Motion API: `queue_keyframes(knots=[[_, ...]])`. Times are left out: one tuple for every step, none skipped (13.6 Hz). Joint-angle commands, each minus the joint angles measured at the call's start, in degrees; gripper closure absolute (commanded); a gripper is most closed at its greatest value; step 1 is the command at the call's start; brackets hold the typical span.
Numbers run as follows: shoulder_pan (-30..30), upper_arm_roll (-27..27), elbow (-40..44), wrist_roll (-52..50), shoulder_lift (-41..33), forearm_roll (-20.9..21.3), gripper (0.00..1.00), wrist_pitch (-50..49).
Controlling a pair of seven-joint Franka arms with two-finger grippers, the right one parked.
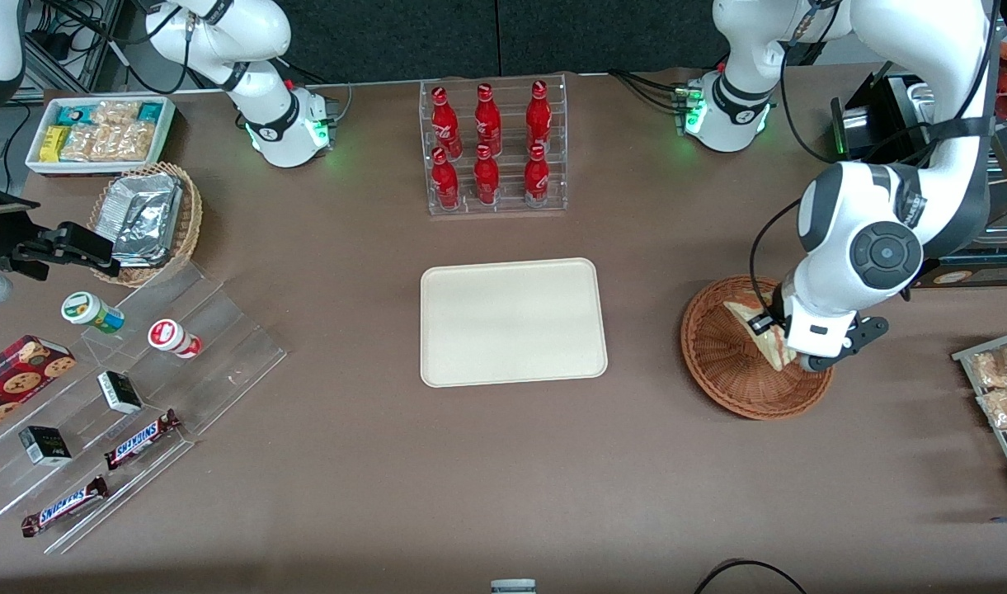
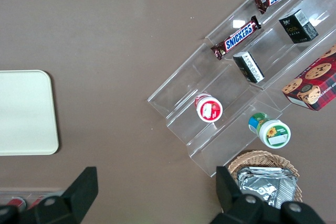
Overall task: Place sandwich from basket to tray
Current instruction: 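Lift the sandwich with the left gripper and carry it over the cream tray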
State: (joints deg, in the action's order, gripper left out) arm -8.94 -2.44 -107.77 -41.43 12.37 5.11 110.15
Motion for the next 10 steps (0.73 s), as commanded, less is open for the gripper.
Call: queue_keyframes(knots=[[-2.7,-0.1,6.6,-0.7,0.4,0.8,1.0,-7.6],[-3.5,-0.1,8.6,-0.6,0.5,0.3,1.0,-9.4],[-4.5,-0.6,10.1,-0.7,0.5,0.1,1.0,-10.9],[-5.5,-1.4,11.5,-0.7,0.5,-0.7,1.0,-12.1],[-5.8,-2.4,12.4,-0.7,0.5,-1.5,1.0,-12.4],[-6.0,-4.4,12.7,-0.8,0.5,-1.9,1.0,-12.4],[-6.3,-6.4,13.2,-0.8,0.9,-2.0,1.0,-12.4],[-6.4,-8.4,13.6,-1.4,1.7,-2.0,1.0,-12.2],[-6.8,-10.2,13.8,-1.7,2.7,-2.0,1.0,-11.7],[-7.3,-11.7,14.6,-1.7,4.3,-2.0,1.0,-11.3]])
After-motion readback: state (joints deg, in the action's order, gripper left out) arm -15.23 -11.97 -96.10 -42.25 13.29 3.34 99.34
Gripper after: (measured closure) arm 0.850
